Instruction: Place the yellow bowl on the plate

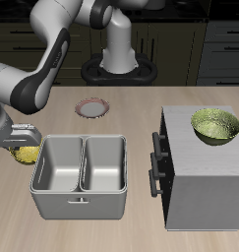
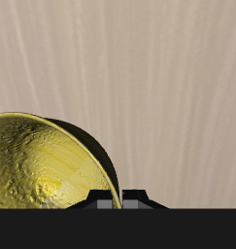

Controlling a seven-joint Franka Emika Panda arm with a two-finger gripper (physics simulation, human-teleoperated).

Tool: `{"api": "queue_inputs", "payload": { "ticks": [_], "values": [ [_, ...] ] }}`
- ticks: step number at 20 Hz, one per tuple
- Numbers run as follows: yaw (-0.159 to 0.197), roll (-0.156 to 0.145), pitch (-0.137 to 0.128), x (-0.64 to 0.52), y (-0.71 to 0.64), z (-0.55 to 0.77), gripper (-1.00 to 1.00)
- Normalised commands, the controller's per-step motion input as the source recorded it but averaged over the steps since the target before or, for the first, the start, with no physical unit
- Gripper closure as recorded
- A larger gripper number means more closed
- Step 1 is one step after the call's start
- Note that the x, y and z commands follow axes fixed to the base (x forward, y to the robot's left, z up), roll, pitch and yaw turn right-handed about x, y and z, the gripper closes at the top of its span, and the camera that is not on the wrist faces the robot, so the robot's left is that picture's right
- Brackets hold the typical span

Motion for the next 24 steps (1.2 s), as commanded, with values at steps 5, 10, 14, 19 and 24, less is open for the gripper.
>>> {"api": "queue_inputs", "payload": {
  "ticks": [5, 10, 14, 19, 24],
  "values": [
    [0.034, 0.042, -0.062, -0.22, 0.29, 0.55, 1.0],
    [0.024, -0.004, -0.016, -0.29, 0.32, 0.44, 1.0],
    [-0.005, -0.06, 0.025, -0.27, 0.09, 0.21, 1.0],
    [0.011, -0.04, -0.038, -0.34, 0.09, 0.3, 1.0],
    [-0.024, -0.027, -0.044, -0.4, 0.09, 0.31, 1.0]
  ]
}}
